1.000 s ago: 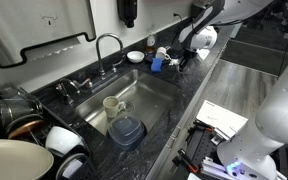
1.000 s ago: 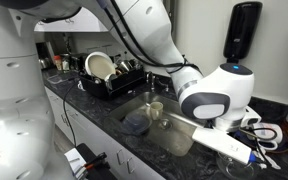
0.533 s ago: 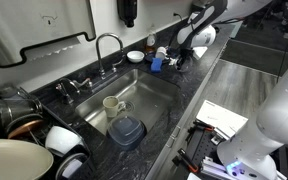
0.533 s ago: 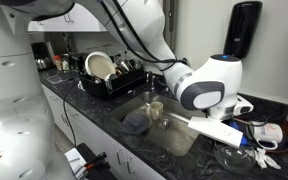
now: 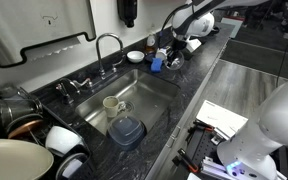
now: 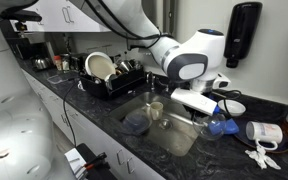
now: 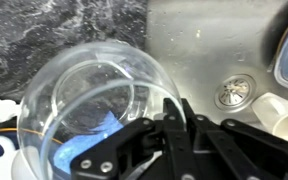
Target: Pick up the cup and put it in the sink
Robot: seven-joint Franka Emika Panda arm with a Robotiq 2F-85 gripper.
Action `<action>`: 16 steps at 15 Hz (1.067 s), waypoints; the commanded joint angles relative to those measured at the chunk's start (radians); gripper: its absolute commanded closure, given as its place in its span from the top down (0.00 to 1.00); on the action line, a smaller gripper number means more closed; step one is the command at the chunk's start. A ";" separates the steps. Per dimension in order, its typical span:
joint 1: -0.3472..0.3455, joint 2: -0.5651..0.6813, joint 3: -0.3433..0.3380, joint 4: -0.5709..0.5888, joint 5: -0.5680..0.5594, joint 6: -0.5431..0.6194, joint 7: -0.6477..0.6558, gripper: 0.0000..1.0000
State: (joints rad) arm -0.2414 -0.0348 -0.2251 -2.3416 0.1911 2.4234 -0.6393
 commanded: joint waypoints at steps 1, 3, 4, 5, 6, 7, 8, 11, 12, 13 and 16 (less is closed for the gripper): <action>0.053 -0.032 0.015 0.021 0.154 -0.099 -0.079 0.02; 0.085 -0.005 0.025 0.044 0.223 -0.127 -0.114 0.02; 0.100 0.020 0.031 0.055 0.252 -0.128 -0.135 0.02; 0.110 0.044 0.037 0.065 0.282 -0.130 -0.157 0.02; 0.116 0.076 0.044 0.076 0.303 -0.126 -0.171 0.02; 0.118 0.113 0.051 0.089 0.322 -0.119 -0.184 0.02; 0.116 0.158 0.060 0.106 0.346 -0.116 -0.207 0.02; 0.092 0.284 0.101 0.161 0.381 -0.108 -0.255 0.02; 0.084 0.329 0.118 0.184 0.386 -0.107 -0.266 0.02; 0.078 0.367 0.133 0.205 0.378 -0.104 -0.266 0.02; 0.070 0.489 0.174 0.282 0.320 -0.096 -0.223 0.02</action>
State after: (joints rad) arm -0.1402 0.3396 -0.1013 -2.1582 0.5445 2.3262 -0.8721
